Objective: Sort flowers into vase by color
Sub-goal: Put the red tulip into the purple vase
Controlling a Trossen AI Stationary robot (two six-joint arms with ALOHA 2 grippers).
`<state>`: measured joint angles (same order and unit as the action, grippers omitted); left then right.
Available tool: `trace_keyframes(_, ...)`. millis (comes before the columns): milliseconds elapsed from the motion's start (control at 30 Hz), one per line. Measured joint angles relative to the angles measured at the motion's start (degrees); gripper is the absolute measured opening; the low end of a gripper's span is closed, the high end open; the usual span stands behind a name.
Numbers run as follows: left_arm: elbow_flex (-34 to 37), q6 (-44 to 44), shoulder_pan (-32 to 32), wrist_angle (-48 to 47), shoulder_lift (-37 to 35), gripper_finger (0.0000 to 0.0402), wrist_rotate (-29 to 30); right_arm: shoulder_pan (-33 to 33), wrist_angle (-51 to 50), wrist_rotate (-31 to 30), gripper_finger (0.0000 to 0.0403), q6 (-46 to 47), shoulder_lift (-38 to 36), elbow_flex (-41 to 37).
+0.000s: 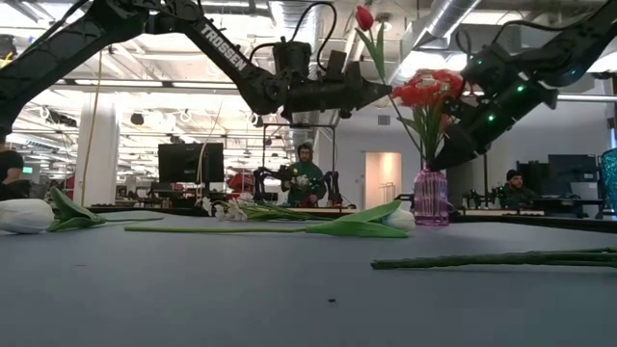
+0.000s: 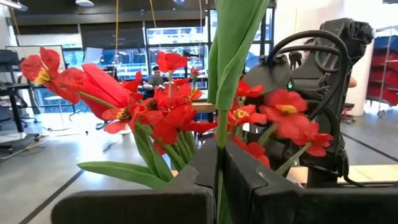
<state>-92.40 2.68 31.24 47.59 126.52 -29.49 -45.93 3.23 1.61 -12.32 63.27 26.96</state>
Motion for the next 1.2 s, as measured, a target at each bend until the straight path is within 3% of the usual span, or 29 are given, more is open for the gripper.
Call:
trace_keyframes(867, 0.0, 0.9, 0.0, -0.7, 0.0, 0.0000, -0.9, 0.1, 8.0, 0.0, 0.0211, 2.2, 3.8, 0.0)
trace_keyframes(1200, 0.0, 5.6, 2.0, -0.6, 0.0, 0.0000, -4.0, 0.1, 9.3, 0.0, 0.0178, 1.7, 7.1, 0.2)
